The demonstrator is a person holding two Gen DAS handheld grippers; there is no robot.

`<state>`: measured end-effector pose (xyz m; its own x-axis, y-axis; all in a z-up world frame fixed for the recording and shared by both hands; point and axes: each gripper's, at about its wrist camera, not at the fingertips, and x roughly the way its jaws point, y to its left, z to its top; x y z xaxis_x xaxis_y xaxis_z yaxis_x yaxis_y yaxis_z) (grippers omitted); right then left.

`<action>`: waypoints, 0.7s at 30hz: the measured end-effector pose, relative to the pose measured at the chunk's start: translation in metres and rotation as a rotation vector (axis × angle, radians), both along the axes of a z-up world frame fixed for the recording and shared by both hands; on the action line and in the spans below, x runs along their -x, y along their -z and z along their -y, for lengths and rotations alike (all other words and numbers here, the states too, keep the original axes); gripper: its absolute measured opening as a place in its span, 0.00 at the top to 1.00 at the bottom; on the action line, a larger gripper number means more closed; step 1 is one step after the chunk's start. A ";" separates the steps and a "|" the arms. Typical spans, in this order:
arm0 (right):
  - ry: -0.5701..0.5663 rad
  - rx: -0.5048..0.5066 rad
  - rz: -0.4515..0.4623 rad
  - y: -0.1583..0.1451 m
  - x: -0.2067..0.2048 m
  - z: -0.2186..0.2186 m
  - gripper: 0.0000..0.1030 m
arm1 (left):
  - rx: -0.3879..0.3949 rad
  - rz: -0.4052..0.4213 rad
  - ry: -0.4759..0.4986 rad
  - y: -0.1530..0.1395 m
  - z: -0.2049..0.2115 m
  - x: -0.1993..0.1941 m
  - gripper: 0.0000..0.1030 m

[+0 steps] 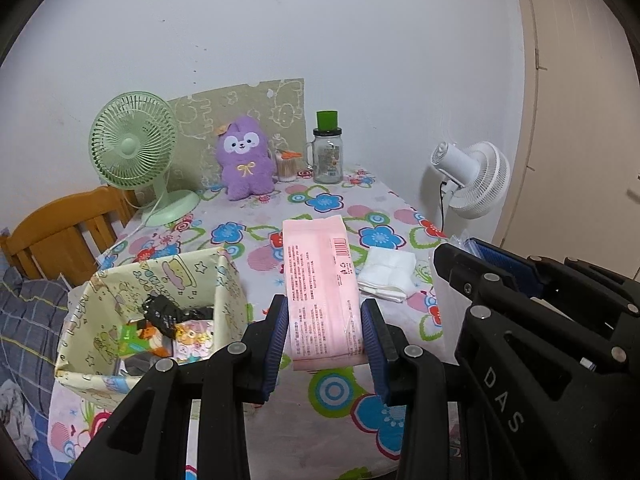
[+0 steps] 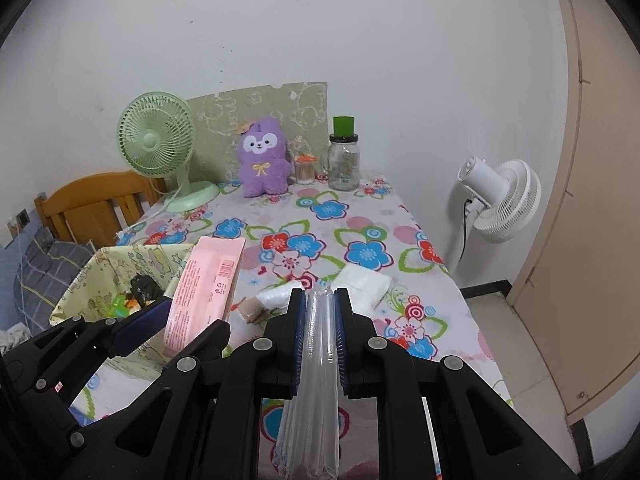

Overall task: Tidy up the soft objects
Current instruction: 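Lift both held items and carry them toward the fabric box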

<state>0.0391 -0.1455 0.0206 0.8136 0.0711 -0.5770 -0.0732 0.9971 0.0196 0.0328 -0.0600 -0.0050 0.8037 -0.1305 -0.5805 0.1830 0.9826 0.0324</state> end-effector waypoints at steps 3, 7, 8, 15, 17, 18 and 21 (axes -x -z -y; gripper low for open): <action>0.000 -0.001 -0.004 -0.003 -0.001 -0.004 0.84 | -0.004 0.000 -0.001 -0.004 -0.005 -0.001 0.64; -0.006 0.001 -0.003 -0.008 -0.003 -0.011 0.84 | -0.012 0.005 -0.002 -0.008 -0.012 -0.001 0.64; -0.009 0.002 -0.003 -0.010 -0.004 -0.014 0.84 | -0.012 0.006 -0.003 -0.009 -0.014 -0.001 0.64; -0.027 0.008 -0.013 -0.013 -0.011 -0.031 0.84 | -0.012 0.002 -0.016 -0.013 -0.031 -0.006 0.63; -0.032 0.006 -0.016 -0.013 -0.012 -0.036 0.84 | -0.014 0.001 -0.020 -0.014 -0.036 -0.007 0.63; -0.034 0.004 -0.018 -0.013 -0.013 -0.038 0.84 | -0.016 0.001 -0.022 -0.014 -0.038 -0.008 0.63; -0.043 0.004 -0.023 -0.012 -0.016 -0.046 0.84 | -0.026 0.002 -0.030 -0.014 -0.045 -0.010 0.63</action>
